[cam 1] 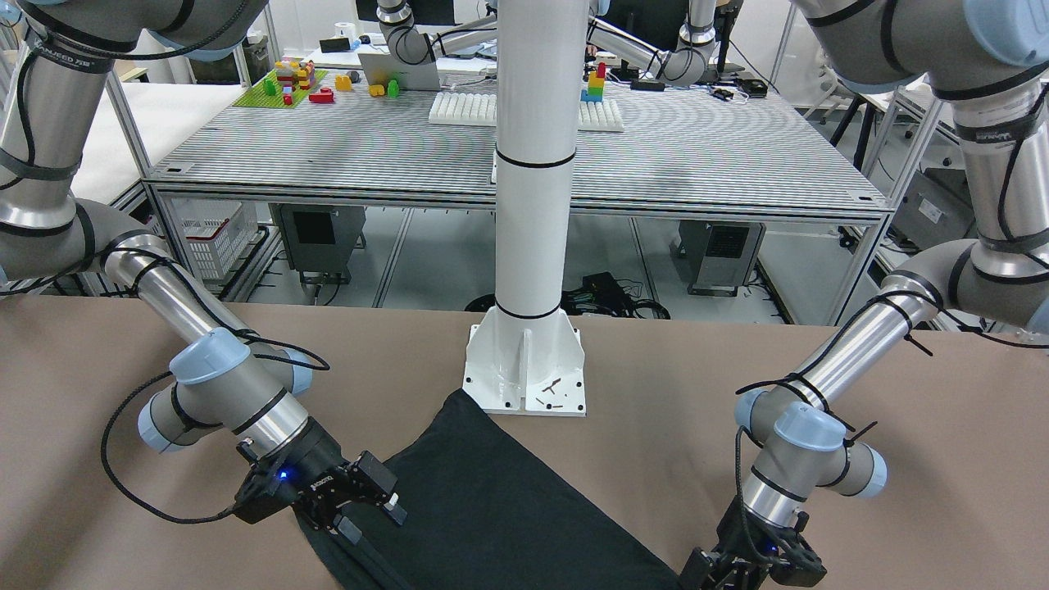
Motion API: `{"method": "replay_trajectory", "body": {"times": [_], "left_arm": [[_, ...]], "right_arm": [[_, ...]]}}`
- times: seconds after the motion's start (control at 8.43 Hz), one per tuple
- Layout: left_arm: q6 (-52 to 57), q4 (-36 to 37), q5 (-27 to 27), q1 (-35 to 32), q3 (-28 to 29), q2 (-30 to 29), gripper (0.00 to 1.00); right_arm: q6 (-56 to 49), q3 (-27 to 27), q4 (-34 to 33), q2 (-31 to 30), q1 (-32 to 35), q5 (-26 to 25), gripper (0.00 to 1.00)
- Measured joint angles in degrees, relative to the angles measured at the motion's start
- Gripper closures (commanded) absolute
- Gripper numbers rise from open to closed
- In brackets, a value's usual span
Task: Fold clothes
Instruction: 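Drag the grasped corner away from the robot with the left gripper, straightening the shirt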
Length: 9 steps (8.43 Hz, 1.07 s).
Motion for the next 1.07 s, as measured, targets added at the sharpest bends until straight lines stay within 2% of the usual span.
{"method": "replay_trajectory", "body": {"times": [0.12, 0.24, 0.59, 0.83, 1.07], "left_arm": [[0.0, 0.1, 0.0, 0.0, 0.2, -0.1, 0.84], [0.0, 0.1, 0.1, -0.1, 0.3, -0.1, 1.0], [0.3, 0.1, -0.9, -0.6, 0.3, 0.2, 1.0], [0.5, 0.0, -4.7, -3.1, 0.1, 0.4, 1.0], [0.6, 0.1, -6.2, -4.7, 0.3, 0.2, 1.0]], "right_arm": [[0.0, 0.0, 0.0, 0.0, 0.0, 0.0, 0.06], [0.0, 0.0, 0.1, 0.0, 0.0, -0.1, 0.06], [-0.1, 0.0, 0.1, 0.0, 0.0, -0.1, 0.06], [-0.1, 0.1, 0.2, -0.2, 0.1, -0.1, 0.06], [0.0, 0.4, 0.4, -0.5, 0.3, 0.0, 0.06]]}}
